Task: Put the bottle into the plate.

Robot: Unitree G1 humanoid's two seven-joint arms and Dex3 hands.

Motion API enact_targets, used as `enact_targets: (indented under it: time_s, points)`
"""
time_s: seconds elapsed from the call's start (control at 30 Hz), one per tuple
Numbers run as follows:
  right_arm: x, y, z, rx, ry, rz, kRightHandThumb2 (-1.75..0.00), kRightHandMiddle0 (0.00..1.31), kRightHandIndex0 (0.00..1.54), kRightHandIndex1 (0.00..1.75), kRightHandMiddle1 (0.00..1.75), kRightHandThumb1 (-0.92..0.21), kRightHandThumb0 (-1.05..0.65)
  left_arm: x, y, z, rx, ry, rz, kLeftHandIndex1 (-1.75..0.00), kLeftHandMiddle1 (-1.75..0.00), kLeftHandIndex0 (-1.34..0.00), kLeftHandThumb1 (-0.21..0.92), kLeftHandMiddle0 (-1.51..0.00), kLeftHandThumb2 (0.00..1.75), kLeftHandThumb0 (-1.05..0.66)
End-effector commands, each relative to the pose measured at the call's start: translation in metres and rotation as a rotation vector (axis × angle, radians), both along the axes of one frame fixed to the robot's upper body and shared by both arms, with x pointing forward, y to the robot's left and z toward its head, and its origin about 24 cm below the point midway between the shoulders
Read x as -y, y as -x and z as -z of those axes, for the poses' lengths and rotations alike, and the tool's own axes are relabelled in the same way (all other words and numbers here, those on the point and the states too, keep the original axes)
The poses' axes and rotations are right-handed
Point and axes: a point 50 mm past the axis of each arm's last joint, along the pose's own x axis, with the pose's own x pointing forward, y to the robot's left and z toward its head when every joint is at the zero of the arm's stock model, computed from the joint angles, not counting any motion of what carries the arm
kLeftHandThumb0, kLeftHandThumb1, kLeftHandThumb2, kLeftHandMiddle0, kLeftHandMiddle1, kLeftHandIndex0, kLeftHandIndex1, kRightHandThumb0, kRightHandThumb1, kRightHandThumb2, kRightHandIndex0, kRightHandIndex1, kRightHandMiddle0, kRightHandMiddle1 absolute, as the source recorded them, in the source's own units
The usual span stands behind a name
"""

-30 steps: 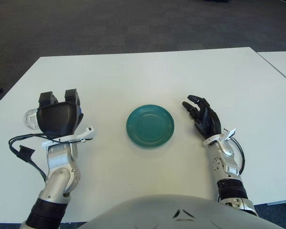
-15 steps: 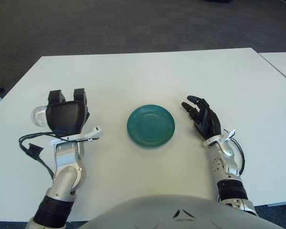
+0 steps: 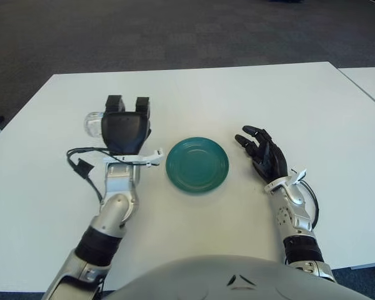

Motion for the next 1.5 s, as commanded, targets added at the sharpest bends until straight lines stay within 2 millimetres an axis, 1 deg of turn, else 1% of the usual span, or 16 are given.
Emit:
enact_targets:
  time_s: [0.0, 0.13, 0.23, 0.5, 0.63, 0.73, 0.87, 1.1, 1.23, 1.47]
  points:
    - [-0.003, 0.019, 0.030, -0.175, 0.002, -0.004, -0.75, 0.25, 0.42, 0.69, 1.02, -0.92, -0.59, 0.011, -0.007, -0.004, 0.039, 0.005, 0.034, -1.75, -1.75, -0.65, 0.26, -1.17, 1.38, -0.49]
    - [-0.005, 0.020, 0.031, -0.181, 0.010, -0.004, -0.76, 0.26, 0.43, 0.72, 1.03, -0.92, -0.59, 0.027, -0.014, -0.002, 0.039, 0.026, 0.071, -1.75, -1.75, -0.65, 0.27, -1.17, 1.37, -0.49]
    - [-0.006, 0.020, 0.033, -0.189, 0.008, -0.006, -0.77, 0.23, 0.42, 0.73, 1.02, -0.92, -0.59, 0.036, -0.019, -0.002, 0.025, 0.049, 0.094, -1.75, -1.75, -0.64, 0.27, -1.16, 1.36, -0.48]
    - [-0.008, 0.023, 0.034, -0.188, 0.002, -0.002, -0.79, 0.20, 0.41, 0.75, 1.01, -0.92, -0.59, 0.050, -0.027, 0.004, -0.038, 0.080, 0.137, -1.75, -1.75, -0.62, 0.30, -1.15, 1.33, -0.47]
    - [-0.009, 0.024, 0.034, -0.187, 0.002, -0.002, -0.80, 0.20, 0.41, 0.75, 1.01, -0.92, -0.60, 0.054, -0.025, 0.004, -0.063, 0.078, 0.169, -1.75, -1.75, -0.61, 0.31, -1.15, 1.32, -0.47]
    - [-0.011, 0.026, 0.034, -0.186, 0.002, -0.002, -0.80, 0.20, 0.41, 0.76, 1.01, -0.92, -0.60, 0.069, -0.024, 0.000, -0.083, 0.084, 0.226, -1.75, -1.75, -0.60, 0.32, -1.15, 1.31, -0.47]
    - [-0.012, 0.027, 0.033, -0.186, 0.002, -0.002, -0.80, 0.19, 0.41, 0.76, 1.02, -0.92, -0.60, 0.083, -0.024, -0.006, -0.128, 0.081, 0.262, -1.75, -1.75, -0.58, 0.34, -1.16, 1.28, -0.46]
    - [-0.014, 0.030, 0.033, -0.185, 0.002, -0.002, -0.80, 0.19, 0.40, 0.76, 1.02, -0.92, -0.60, 0.094, -0.023, -0.010, -0.201, 0.083, 0.287, -1.75, -1.75, -0.56, 0.37, -1.15, 1.24, -0.45]
    - [-0.015, 0.031, 0.033, -0.185, 0.001, -0.003, -0.80, 0.19, 0.40, 0.77, 1.02, -0.92, -0.60, 0.109, -0.022, -0.011, -0.245, 0.095, 0.325, -1.75, -1.75, -0.55, 0.38, -1.13, 1.23, -0.45]
    - [-0.017, 0.033, 0.033, -0.185, 0.001, -0.003, -0.80, 0.19, 0.40, 0.77, 1.02, -0.92, -0.60, 0.119, -0.020, -0.012, -0.266, 0.121, 0.351, -1.75, -1.75, -0.54, 0.40, -1.11, 1.20, -0.44]
